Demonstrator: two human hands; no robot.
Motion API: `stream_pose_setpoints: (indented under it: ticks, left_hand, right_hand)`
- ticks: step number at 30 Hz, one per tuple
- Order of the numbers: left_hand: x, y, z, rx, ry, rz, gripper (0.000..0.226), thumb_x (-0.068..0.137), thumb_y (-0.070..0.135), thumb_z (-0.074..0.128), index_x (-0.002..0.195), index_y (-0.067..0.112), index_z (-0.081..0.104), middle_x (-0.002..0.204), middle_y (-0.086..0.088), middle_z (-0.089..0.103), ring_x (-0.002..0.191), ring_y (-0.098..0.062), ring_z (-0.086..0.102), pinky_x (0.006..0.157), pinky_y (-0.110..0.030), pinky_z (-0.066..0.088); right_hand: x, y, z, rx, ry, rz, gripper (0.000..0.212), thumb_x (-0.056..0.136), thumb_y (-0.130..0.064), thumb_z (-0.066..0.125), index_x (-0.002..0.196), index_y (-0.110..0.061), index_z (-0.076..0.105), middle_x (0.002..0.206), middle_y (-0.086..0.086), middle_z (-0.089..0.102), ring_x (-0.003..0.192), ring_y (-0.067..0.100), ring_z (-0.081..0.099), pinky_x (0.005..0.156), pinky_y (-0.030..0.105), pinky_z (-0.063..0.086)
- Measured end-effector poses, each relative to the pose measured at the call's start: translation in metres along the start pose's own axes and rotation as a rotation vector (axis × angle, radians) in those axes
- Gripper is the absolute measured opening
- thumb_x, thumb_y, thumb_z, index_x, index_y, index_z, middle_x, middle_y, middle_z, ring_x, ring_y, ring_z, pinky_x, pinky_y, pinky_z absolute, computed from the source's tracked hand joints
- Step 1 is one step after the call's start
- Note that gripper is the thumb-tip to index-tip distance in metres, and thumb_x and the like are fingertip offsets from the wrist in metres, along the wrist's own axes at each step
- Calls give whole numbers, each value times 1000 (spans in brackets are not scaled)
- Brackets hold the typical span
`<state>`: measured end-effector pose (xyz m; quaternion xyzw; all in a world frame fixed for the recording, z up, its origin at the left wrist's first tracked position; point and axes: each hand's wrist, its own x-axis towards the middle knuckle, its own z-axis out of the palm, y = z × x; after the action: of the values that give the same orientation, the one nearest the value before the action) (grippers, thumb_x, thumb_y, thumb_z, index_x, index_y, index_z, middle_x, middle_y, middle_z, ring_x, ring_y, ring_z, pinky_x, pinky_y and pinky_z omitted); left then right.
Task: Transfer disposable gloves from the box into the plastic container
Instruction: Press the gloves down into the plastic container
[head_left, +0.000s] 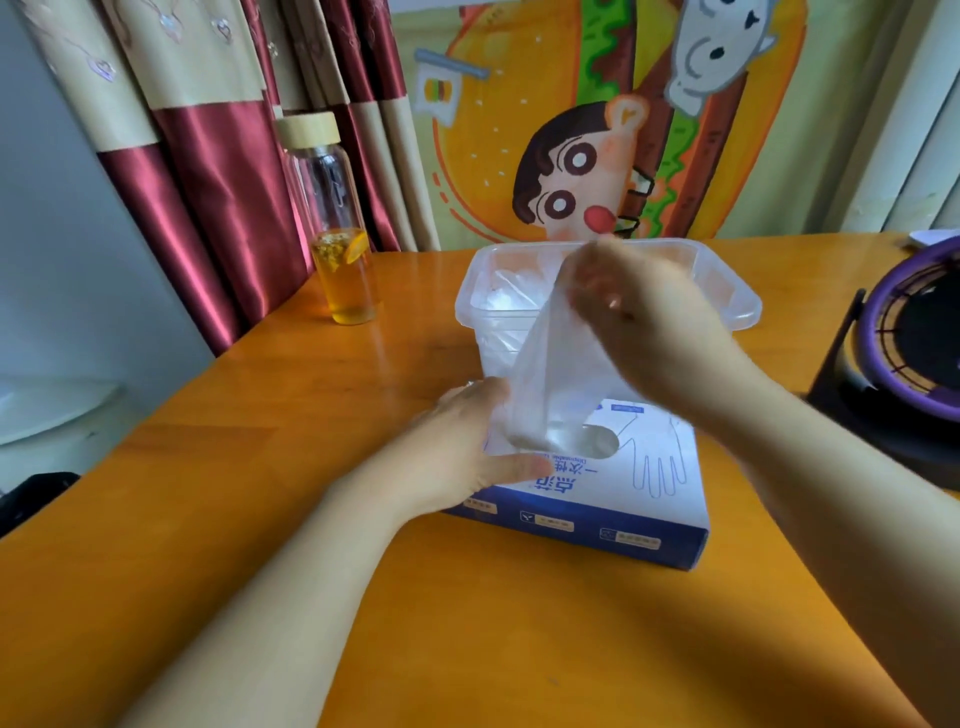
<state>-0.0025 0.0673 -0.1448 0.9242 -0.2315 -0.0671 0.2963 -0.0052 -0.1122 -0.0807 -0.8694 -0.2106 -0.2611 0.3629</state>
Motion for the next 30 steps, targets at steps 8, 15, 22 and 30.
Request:
stream_pose_setpoints:
  ticks: [8, 15, 22, 30]
  left_hand:
    - [-6, 23, -27, -246, 31, 34, 30, 82, 44, 67, 107, 47, 50, 112, 21, 60, 105, 0, 55, 80, -7, 43]
    - [12, 55, -63, -421, 276, 187, 77, 68, 54, 75, 134, 34, 43, 120, 25, 53, 114, 4, 52, 99, -21, 43]
    - [55, 81, -82, -354, 415, 226, 7, 91, 24, 63, 88, 17, 63, 83, 8, 64, 72, 4, 60, 65, -5, 44]
    - [95, 76, -97, -441, 330, -45, 17, 93, 11, 54, 78, 8, 62, 80, -7, 69, 59, -15, 68, 64, -21, 55]
  right_hand:
    - [15, -5, -30, 110, 190, 73, 16, 91, -15, 58, 78, -23, 60, 69, -13, 61, 60, -2, 52, 57, 9, 38]
    - [30, -15, -44, 299, 114, 229, 23, 93, -14, 54, 74, -17, 68, 69, 8, 68, 56, 4, 54, 55, 18, 42]
    - [43, 15, -40, 473, -118, 463, 14, 90, -16, 59, 95, -18, 73, 98, 14, 72, 86, 23, 66, 88, 46, 54]
    - [44, 4, -66, 406, -61, 244, 28, 79, -52, 60, 75, -27, 70, 122, -18, 56, 118, -10, 45, 97, 29, 39]
